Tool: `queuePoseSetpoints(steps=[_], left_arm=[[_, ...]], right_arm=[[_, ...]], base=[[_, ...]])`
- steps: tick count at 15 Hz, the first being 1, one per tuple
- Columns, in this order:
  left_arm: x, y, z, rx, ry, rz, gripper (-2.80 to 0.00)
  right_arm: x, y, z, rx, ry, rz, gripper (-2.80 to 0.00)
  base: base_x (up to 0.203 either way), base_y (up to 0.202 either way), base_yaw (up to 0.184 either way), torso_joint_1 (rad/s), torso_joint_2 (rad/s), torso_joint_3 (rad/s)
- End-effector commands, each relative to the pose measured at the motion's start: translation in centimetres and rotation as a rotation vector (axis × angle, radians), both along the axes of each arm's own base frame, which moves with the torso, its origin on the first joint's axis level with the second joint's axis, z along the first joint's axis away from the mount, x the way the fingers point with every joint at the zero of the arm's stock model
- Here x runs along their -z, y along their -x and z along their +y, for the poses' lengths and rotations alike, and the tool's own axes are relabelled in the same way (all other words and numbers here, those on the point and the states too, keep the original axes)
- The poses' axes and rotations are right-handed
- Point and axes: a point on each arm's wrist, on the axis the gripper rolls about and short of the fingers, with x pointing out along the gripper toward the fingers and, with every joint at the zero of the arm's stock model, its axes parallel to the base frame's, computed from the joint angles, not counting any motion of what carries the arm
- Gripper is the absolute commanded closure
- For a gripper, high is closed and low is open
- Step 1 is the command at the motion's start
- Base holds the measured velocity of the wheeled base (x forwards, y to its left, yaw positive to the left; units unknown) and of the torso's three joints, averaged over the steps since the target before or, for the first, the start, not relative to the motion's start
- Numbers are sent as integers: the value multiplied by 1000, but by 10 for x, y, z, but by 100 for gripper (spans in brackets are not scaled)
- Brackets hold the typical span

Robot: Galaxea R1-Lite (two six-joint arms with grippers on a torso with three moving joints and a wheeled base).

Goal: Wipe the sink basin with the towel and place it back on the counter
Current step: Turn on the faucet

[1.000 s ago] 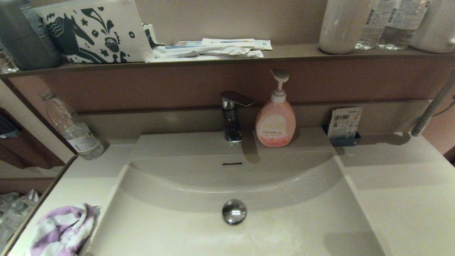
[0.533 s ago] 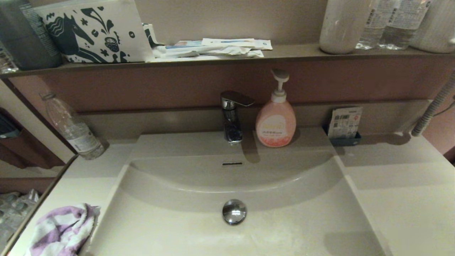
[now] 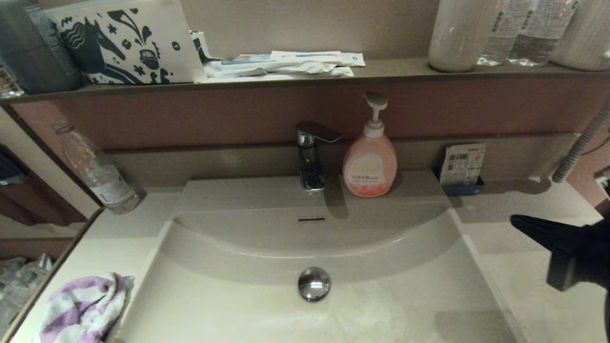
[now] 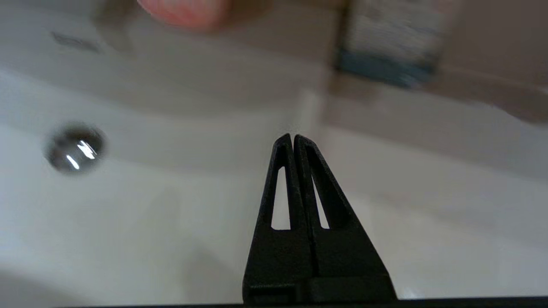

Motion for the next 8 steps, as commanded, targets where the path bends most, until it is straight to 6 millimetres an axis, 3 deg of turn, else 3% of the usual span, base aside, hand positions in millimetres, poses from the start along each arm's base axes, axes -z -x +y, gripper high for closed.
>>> queuePoseSetpoints(steps=[1,3,4,8], left_arm=[[0,0,0,-1,0,1,0],[0,0,0,-1,0,1,0],[0,0,0,-1,0,1,0],[0,0,0,-1,0,1,0]], right_arm=[[16,-35,39,-30,25,84,0],[10,-50,75,-42,-39,45,0],[9,-54,84,-41,-53,33,0],[9,-51,84,-6,102,-15,0]], base=[[0,0,0,0,0,0],[0,0,0,0,0,0],[0,0,0,0,0,0],[0,0,0,0,0,0]])
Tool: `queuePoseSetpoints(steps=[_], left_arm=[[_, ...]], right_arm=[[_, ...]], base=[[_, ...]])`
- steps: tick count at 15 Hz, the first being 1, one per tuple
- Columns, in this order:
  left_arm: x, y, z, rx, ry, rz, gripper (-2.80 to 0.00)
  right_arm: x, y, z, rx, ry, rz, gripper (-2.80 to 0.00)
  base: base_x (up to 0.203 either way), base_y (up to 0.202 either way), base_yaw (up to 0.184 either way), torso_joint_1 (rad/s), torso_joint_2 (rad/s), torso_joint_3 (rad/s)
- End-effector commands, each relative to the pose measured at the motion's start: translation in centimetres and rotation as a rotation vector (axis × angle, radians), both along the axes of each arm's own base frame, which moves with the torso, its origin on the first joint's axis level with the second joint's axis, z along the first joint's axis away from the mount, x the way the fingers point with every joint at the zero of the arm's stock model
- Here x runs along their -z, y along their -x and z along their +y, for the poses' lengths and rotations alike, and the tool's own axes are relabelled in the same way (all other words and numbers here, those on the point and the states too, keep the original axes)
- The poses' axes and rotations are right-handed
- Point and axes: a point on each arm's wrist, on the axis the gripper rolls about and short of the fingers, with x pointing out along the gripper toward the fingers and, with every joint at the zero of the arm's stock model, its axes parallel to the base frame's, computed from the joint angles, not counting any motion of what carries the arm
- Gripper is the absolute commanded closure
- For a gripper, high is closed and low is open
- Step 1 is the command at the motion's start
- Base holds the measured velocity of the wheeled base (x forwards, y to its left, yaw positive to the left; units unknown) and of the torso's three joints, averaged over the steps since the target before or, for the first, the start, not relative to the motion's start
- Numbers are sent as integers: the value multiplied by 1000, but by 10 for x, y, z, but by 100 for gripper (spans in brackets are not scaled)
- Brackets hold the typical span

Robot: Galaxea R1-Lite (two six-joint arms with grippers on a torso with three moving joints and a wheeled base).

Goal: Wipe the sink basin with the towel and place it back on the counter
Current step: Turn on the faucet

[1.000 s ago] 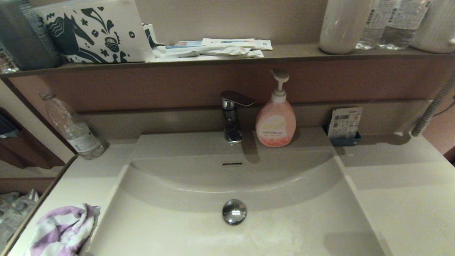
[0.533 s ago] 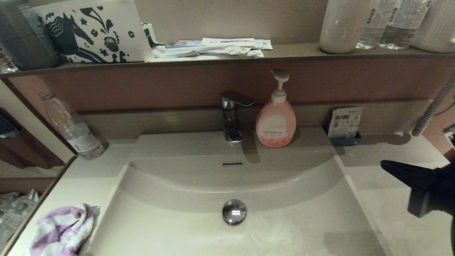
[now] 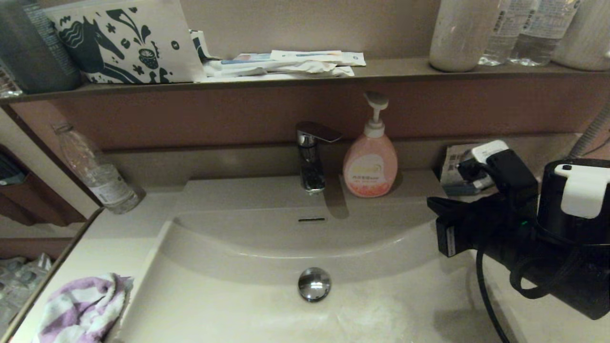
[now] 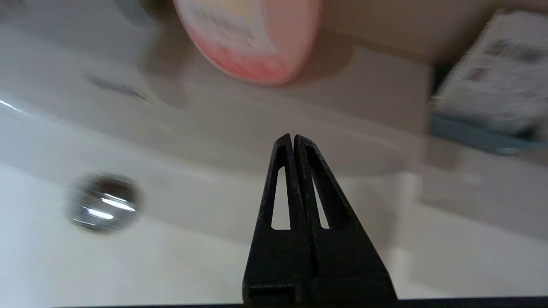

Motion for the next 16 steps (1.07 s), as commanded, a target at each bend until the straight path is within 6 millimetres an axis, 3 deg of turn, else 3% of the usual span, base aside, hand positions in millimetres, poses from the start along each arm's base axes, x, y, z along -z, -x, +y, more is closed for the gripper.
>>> queuePoseSetpoints(steps=[1,4,8,16], left_arm=[[0,0,0,-1,1,1,0],[0,0,0,-1,1,1,0],[0,0,0,-1,1,1,0],[0,0,0,-1,1,1,0]], right_arm=[[2,-1,3,1,45,-3,0],[3,-5,8,-15,51,9,0],[-13,-20,30,-55,-30,-28,0],[-15,-39,79,-125,-51,-69,0]], base=[[0,0,0,0,0,0],[0,0,0,0,0,0],[0,0,0,0,0,0],[0,0,0,0,0,0]])
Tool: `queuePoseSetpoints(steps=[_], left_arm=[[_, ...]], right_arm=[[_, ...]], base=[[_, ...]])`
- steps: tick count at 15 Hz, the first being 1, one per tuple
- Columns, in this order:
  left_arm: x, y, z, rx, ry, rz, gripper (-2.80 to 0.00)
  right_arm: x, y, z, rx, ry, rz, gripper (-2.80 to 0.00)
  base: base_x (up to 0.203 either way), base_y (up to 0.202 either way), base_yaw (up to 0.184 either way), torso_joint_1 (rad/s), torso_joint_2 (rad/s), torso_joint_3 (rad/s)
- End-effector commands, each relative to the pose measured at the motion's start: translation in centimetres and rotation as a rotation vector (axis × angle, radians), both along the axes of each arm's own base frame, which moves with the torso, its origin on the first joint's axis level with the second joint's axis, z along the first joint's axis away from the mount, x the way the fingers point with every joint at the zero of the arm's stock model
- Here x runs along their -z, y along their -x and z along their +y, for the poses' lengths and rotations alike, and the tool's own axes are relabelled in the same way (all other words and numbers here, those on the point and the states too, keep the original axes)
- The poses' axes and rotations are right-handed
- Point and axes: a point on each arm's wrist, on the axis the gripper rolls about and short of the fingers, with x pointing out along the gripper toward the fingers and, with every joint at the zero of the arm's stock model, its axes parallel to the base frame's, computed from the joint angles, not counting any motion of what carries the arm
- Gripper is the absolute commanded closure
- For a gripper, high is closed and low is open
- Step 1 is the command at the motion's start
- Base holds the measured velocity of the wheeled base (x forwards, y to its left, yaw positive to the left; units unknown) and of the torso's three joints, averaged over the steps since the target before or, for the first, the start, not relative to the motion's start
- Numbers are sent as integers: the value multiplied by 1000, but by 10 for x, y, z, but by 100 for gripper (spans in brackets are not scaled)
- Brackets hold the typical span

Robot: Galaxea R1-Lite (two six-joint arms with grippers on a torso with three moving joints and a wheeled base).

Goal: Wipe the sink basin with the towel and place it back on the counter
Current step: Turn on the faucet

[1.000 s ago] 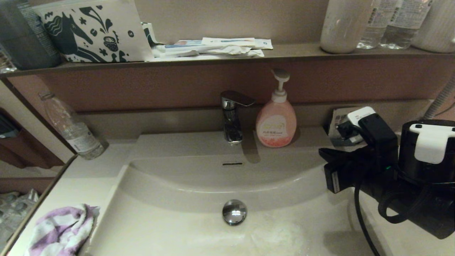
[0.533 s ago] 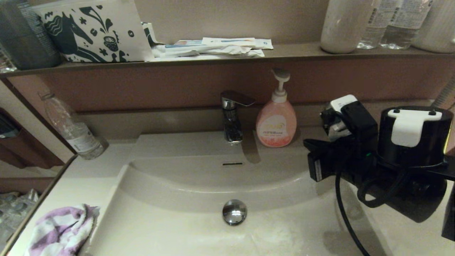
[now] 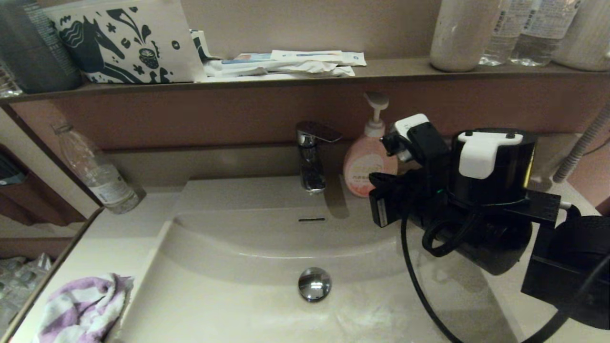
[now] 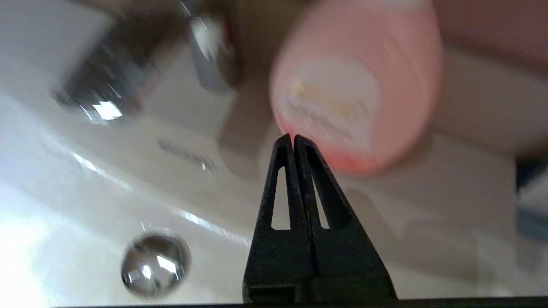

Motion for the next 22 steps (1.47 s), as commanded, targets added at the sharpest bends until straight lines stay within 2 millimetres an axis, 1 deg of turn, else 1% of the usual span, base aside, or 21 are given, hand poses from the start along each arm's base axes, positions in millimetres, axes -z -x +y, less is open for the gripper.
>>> queuePoseSetpoints(steps=[1,6,9,15,19,22], left_arm=[[0,0,0,-1,0,1,0],[0,0,0,-1,0,1,0],[0,0,0,-1,0,1,0],[0,0,0,-1,0,1,0],[0,0,0,-1,0,1,0],[0,0,0,-1,0,1,0]], right_arm=[[3,-5,11,-11,11,-12,0],[9,-19,31,-28,42,-122,0],[6,-27,40,-25,47,-201,0],[4,-44,60,-5,28,-243,0],[-14,-49,67,3,-11,-297,0],[-19,-52,71,16,-31,-314,0]], base=[[0,0,0,0,0,0],[0,0,0,0,0,0],[0,0,0,0,0,0],[0,0,0,0,0,0],[0,0,0,0,0,0],[0,0,0,0,0,0]])
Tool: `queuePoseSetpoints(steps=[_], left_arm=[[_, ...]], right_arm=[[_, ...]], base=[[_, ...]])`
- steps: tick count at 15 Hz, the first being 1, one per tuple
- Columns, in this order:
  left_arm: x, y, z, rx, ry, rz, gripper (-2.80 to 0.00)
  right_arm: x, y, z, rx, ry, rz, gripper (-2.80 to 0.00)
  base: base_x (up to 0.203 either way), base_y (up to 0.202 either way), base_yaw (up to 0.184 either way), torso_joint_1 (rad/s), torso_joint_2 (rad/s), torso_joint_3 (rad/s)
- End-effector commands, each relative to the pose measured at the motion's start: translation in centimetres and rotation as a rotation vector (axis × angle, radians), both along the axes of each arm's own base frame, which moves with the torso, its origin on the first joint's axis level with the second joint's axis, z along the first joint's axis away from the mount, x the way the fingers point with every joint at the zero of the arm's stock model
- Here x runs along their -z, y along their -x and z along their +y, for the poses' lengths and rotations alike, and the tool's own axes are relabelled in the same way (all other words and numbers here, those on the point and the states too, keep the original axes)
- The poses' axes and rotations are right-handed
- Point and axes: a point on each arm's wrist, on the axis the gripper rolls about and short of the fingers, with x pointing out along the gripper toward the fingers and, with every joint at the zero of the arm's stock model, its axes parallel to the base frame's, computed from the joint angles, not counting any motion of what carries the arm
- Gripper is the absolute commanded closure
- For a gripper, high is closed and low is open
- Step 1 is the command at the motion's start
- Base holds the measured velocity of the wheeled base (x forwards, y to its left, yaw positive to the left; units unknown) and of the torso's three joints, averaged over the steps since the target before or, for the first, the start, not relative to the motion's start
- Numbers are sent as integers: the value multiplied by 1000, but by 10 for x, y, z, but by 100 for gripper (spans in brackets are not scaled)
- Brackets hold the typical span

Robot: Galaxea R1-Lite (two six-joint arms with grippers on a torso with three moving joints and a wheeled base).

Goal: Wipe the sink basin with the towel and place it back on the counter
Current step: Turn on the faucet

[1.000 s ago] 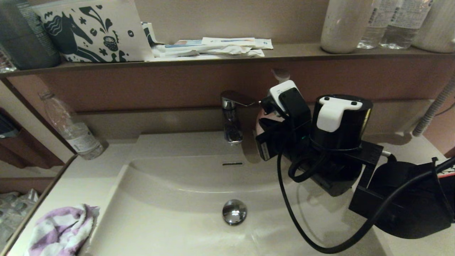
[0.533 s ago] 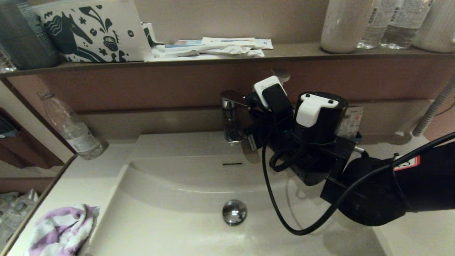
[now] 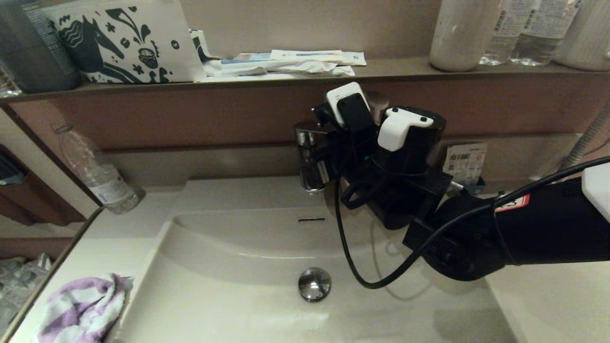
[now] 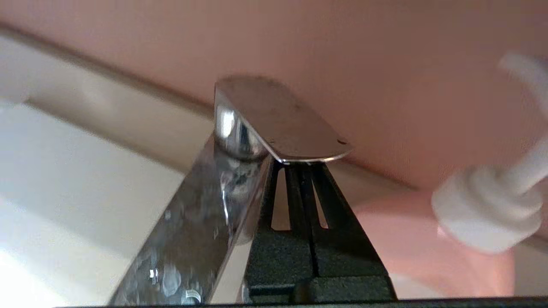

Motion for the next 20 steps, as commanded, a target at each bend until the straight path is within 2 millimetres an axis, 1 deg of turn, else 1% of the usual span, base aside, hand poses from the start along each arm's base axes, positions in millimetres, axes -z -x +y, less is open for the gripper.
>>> queuePoseSetpoints(steps=[1,6,9,13,16,17,20], left_arm=[[0,0,0,0,1,1,0],[0,0,0,0,1,1,0],[0,0,0,0,1,1,0],[0,0,0,0,1,1,0],[0,0,0,0,1,1,0],[0,0,0,0,1,1,0],[0,0,0,0,1,1,0]], right_arm=[[0,-2,2,5,-7,-7,0],[-2,-1,1,6,-10,-9,0],[5,6,-2,19,9,20,0],[15,22,-13,16,49,63,0],[5,33,-17,6,31,47,0],[-1,42,-13,-16,19,37,0],[-12,45,-6,-32,-7,12,0]], base=[[0,0,0,0,0,0],[0,0,0,0,0,0],[0,0,0,0,0,0],[0,0,0,0,0,0],[0,0,0,0,0,0],[0,0,0,0,0,0],[0,0,0,0,0,0]])
